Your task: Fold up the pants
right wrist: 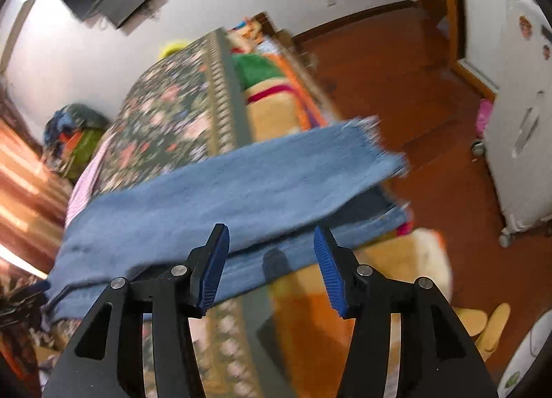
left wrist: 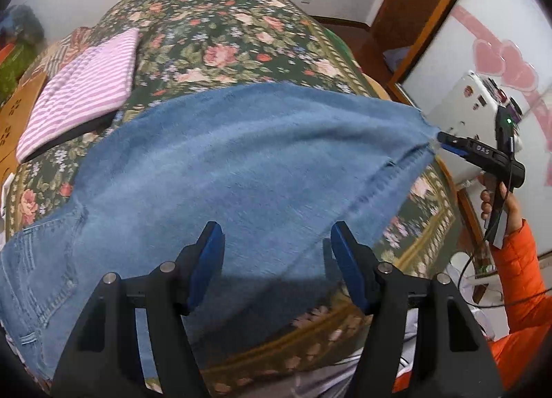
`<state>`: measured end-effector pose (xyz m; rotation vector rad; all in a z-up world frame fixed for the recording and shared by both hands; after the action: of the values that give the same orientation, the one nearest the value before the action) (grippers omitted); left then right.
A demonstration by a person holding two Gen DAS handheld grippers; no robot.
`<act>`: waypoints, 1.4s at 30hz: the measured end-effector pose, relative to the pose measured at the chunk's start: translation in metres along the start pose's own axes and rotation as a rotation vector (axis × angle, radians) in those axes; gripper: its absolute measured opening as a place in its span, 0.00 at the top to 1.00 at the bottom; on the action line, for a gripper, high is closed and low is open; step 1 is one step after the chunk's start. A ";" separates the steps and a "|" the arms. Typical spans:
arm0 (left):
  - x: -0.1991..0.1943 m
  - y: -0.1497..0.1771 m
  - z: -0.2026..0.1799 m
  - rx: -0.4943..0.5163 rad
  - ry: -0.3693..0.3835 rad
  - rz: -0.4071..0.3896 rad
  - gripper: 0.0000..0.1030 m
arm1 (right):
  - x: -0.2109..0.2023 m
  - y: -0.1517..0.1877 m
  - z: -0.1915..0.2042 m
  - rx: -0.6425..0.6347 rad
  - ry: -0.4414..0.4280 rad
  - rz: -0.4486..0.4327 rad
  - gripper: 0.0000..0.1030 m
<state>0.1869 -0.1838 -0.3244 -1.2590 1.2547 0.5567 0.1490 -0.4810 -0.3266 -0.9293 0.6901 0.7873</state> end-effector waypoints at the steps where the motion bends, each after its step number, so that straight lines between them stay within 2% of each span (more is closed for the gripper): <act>1: 0.001 0.001 -0.003 0.009 0.002 0.001 0.36 | 0.002 0.005 0.008 -0.017 -0.007 0.010 0.54; 5: 0.013 0.008 -0.015 0.041 -0.019 0.024 0.36 | 0.016 0.018 0.039 -0.057 -0.070 0.053 0.54; 8: 0.017 0.007 -0.016 0.078 -0.069 0.000 0.36 | 0.027 0.023 0.057 -0.057 -0.119 0.078 0.54; 10: 0.019 0.005 -0.014 0.073 -0.072 -0.011 0.36 | 0.033 0.027 0.069 -0.055 -0.152 0.099 0.51; 14: 0.021 -0.002 -0.009 0.066 -0.078 -0.031 0.50 | 0.036 0.037 0.096 -0.098 -0.199 0.125 0.49; 15: 0.022 -0.004 -0.009 0.066 -0.073 -0.040 0.54 | 0.037 0.038 0.102 -0.106 -0.212 0.129 0.46; 17: 0.024 -0.007 -0.010 0.073 -0.066 -0.042 0.68 | 0.041 0.040 0.114 -0.106 -0.253 0.148 0.40; 20: 0.026 -0.011 -0.014 0.093 -0.065 -0.049 0.82 | 0.054 0.041 0.125 -0.144 -0.232 0.165 0.40; 23: 0.026 -0.012 -0.014 0.096 -0.054 -0.053 0.86 | 0.064 0.036 0.135 -0.162 -0.231 0.146 0.39; 24: 0.025 -0.013 -0.013 0.086 -0.040 -0.054 0.87 | 0.065 0.034 0.136 -0.158 -0.242 0.139 0.43; 25: 0.024 -0.012 -0.014 0.080 -0.026 -0.048 0.89 | 0.066 0.032 0.139 -0.157 -0.252 0.132 0.58; 28: 0.018 -0.013 -0.016 0.073 0.006 -0.045 0.91 | 0.064 0.029 0.144 -0.174 -0.269 0.112 0.75; 30: 0.014 -0.014 -0.017 0.069 0.018 -0.049 0.92 | 0.057 0.027 0.145 -0.192 -0.267 0.083 0.83; 36: -0.002 -0.011 -0.024 0.092 0.037 -0.063 0.93 | 0.035 0.027 0.148 -0.229 -0.269 0.038 0.87; 42: -0.010 0.001 -0.032 0.107 0.050 -0.060 0.93 | 0.031 0.036 0.150 -0.252 -0.254 0.048 0.87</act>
<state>0.1708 -0.2095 -0.3100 -1.2229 1.2676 0.4117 0.1620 -0.3257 -0.3018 -1.0200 0.3978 1.0319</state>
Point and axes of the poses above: each gripper's, at about its wrist camera, not at the fingertips, and x roughly the way its jaws point, z to its left, y to its underside, the point moved 10 cm from there along x, roughly the way its jaws point, and after that the axes turned 3 degrees about z, right-handed, at the moved point
